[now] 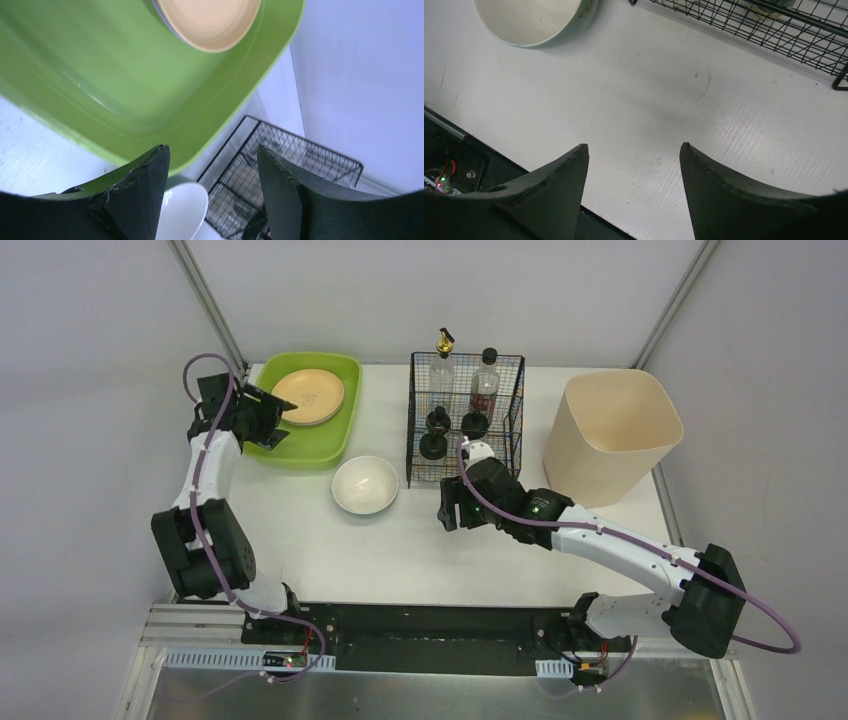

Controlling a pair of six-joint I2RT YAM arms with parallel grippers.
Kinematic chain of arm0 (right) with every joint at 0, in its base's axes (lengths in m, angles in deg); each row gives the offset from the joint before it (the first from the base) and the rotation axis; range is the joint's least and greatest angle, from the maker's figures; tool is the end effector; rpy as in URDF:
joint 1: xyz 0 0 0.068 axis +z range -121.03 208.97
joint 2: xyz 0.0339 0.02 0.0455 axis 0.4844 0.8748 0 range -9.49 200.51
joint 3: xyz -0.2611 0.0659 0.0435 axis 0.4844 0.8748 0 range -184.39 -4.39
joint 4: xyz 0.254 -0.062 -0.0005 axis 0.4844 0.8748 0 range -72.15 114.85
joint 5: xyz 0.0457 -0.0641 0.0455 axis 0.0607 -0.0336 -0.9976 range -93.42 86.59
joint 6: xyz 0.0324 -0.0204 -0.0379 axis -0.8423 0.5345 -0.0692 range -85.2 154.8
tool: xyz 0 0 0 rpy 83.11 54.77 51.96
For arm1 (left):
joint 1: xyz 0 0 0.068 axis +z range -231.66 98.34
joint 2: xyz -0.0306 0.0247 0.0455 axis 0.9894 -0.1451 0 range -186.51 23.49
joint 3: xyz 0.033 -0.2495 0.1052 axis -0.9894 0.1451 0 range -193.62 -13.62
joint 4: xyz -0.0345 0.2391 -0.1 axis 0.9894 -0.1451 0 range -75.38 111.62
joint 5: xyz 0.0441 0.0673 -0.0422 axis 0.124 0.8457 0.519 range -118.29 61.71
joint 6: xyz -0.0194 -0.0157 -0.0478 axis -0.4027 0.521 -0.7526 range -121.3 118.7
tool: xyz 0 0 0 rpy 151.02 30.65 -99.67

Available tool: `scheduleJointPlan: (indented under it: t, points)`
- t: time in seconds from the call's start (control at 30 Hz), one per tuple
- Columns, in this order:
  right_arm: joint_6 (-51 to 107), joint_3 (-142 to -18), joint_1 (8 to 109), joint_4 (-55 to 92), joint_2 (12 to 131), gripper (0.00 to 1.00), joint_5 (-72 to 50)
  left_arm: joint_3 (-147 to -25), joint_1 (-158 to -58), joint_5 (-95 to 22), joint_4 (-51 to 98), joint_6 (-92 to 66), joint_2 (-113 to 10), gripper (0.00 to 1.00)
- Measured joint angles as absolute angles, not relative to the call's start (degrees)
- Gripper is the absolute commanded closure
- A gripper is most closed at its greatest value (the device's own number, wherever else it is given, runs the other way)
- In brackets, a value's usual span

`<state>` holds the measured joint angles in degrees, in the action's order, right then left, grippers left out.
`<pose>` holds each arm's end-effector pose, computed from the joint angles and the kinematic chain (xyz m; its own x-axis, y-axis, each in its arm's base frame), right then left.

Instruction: Clear the kitchen counter

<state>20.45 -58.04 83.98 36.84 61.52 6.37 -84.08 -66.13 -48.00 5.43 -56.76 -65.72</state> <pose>0.1620 0.2207 0.2826 -0.5098 -0.3025 -0.8053 -0.6218 0.7765 0.1020 0.3460 0.0837 0.2939 -0.3246 -0.8951 -0.3056 -0.4465 0.4298 -0.7848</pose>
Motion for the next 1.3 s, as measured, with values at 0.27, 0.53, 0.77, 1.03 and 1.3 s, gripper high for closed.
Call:
scheduleJointPlan:
  t: [0.27, 0.53, 0.77, 1.03, 1.3]
  points:
    - [20.4, -58.0, 84.0, 36.9, 61.5, 0.27, 10.4, -73.5, -69.1, -51.9, 4.8, -54.3, -52.6, 0.29]
    - [20.4, -58.0, 84.0, 36.9, 61.5, 0.27, 11.2, -66.5, -75.0, -53.5, 2.2, -49.8, -50.7, 0.26]
    - [20.4, -58.0, 84.0, 36.9, 61.5, 0.27, 11.2, -64.5, -80.8, -49.2, -2.3, -45.2, -46.6, 0.26]
    - [20.4, -58.0, 84.0, 36.9, 61.9, 0.26, 11.2, -63.2, -85.9, -41.8, -6.3, -41.8, -43.6, 0.27]
    - [20.4, -58.0, 84.0, 36.9, 62.4, 0.27, 11.2, -62.6, -90.0, -38.1, -7.4, -41.1, -47.1, 0.31]
